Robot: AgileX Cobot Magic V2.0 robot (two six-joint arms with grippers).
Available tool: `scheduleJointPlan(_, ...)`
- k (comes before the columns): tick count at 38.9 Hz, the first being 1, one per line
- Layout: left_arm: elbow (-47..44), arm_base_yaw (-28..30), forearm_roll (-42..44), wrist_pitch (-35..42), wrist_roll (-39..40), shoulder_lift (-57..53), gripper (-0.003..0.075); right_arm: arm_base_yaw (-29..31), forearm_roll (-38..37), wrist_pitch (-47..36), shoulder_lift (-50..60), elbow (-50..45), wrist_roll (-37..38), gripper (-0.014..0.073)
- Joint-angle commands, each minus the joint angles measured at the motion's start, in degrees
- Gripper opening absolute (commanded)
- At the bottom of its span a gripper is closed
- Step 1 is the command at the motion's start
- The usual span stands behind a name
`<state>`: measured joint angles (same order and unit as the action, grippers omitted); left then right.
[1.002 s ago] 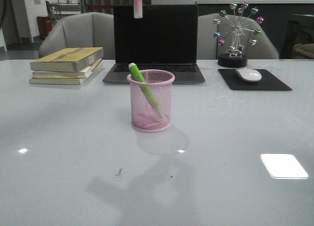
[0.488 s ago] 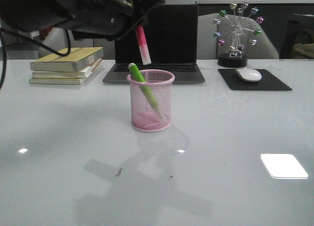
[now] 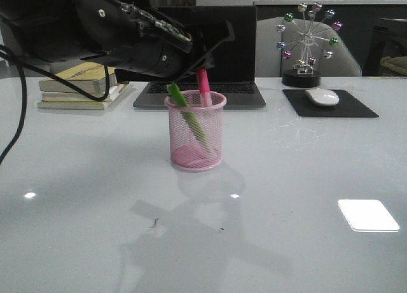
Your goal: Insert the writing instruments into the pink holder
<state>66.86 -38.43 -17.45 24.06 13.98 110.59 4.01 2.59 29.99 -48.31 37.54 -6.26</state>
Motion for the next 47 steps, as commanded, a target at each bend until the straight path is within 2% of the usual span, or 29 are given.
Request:
scheduleJointPlan(1,1.66,-0.36,3.05,3.67,0.43,-3.37,0.0184,0.37,-0.58,-3.78,0.35,1.54,-0.38,0.0373)
scheduleJointPlan(3,1.66,-0.36,3.05,4.26,0.43,-3.37,0.0238,0.37,-0.58,-3.84,0.35,1.57,-0.38,0.0373)
scheduleJointPlan(6,1.66,-0.25,3.05,4.38,0.43,-3.37,0.0358,0.37,-0.58,-3.84,0.35,1.57,-0.38,0.0373)
scheduleJointPlan(10,1.66,-0.25,3.05,4.38,0.43,-3.37,0.0432,0.37,-0.58,-3.44,0.35,1.57,-0.38,0.0373)
scheduleJointPlan(19,1.66,0.01,3.51,4.76,0.1,-4.81,0.0428,0.37,-0.58,-3.2,0.35,1.57,-0.38,0.0373)
scheduleJointPlan(25,1.66,3.16,10.2,2.47,-3.04,-9.58,0.0427,0.37,-0.58,-2.86,0.35,1.57,-0.38,0.0373)
scheduleJointPlan(30,1.75,7.23,13.42,-6.25,-5.75,-16.25,0.0411,0.37,-0.58,-2.86,0.35,1.57,-0.38,0.0373)
scheduleJointPlan(33,1.75,10.31,18.88,-12.28,-5.87,-21.86,0.0378,0.37,-0.58,-2.86,0.35,1.57,-0.38,0.0373)
scheduleJointPlan(37,1.64,13.19,26.5,-15.58,-5.87,-28.25,0.0342,0.37,-0.58,-2.92,0.35,1.57,-0.38,0.0373)
scheduleJointPlan(42,1.64,17.02,28.17,-19.58,-5.87,-35.86,0.0333,0.37,-0.58,-2.92,0.35,1.57,-0.38,0.0373)
scheduleJointPlan(47,1.13,21.0,30.34,-26.94,-5.87,-42.15,0.0333,0.37,-0.58,-2.92,0.35,1.57,-0.38,0.0373)
